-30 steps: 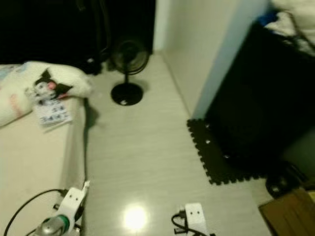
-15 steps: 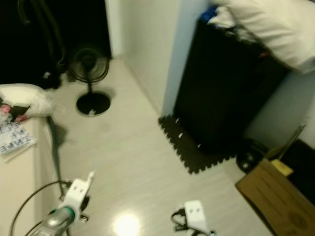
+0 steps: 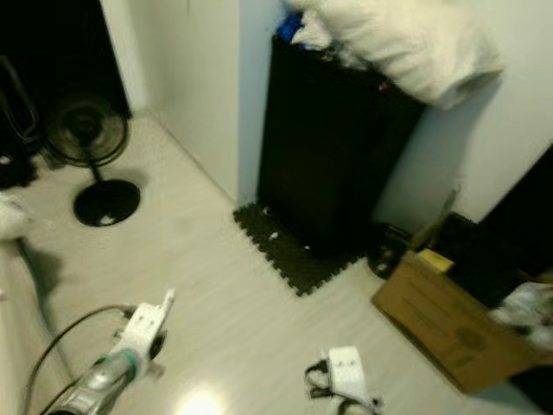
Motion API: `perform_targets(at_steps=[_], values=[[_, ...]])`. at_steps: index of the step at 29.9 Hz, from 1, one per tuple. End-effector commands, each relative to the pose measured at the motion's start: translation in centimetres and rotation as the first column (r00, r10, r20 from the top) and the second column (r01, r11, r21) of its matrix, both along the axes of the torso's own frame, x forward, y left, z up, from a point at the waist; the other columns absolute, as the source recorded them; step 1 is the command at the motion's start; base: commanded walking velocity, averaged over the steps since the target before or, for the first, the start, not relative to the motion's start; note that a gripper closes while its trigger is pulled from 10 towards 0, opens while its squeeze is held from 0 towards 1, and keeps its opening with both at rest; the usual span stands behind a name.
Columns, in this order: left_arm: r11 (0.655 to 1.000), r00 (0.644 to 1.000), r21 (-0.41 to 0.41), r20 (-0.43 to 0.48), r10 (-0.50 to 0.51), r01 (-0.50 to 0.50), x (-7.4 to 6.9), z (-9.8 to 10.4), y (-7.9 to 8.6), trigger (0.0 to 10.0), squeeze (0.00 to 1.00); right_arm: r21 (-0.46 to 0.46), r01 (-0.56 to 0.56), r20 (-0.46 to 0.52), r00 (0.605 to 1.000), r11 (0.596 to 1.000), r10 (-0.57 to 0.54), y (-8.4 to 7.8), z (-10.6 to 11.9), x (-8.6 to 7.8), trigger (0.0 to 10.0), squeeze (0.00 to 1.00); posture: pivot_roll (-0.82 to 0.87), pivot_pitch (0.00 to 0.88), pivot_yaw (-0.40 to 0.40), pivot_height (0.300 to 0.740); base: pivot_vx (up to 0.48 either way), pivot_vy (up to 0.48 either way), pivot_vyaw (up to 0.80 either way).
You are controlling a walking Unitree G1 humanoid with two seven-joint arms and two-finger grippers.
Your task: Clean up the room
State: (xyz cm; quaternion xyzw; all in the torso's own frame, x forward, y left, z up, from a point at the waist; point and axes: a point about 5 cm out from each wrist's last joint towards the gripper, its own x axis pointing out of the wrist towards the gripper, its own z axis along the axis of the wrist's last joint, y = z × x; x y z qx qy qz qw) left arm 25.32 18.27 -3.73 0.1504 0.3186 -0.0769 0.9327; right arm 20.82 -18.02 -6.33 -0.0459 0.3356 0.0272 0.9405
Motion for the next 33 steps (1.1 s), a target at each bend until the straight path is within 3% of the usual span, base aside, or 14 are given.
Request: perform_targets(at_steps=[1,33], values=[[1.0,1.0,-0.001,-0.016,-0.015,0.015,-0.2,-0.21,-0.25,10.0,0.0,-0.006,0.009,-0.03,0.999,1.0,-0.009,-0.2,-0.44,-0.71,10.0,0.0,-0.04,0.006,0.07,0.74,0.0,0.0,-0.75],[0.997,0.997,-0.003,-0.018,-0.074,0.073,-0.17,-0.23,-1.03,10.0,0.0,0.009,0.028,-0.033,0.999,1.0,-0.028,0.44,-0.72,-1.13,10.0,0.0,-0.05,0.009,0.092,0.74,0.0,0.0,-0.75]])
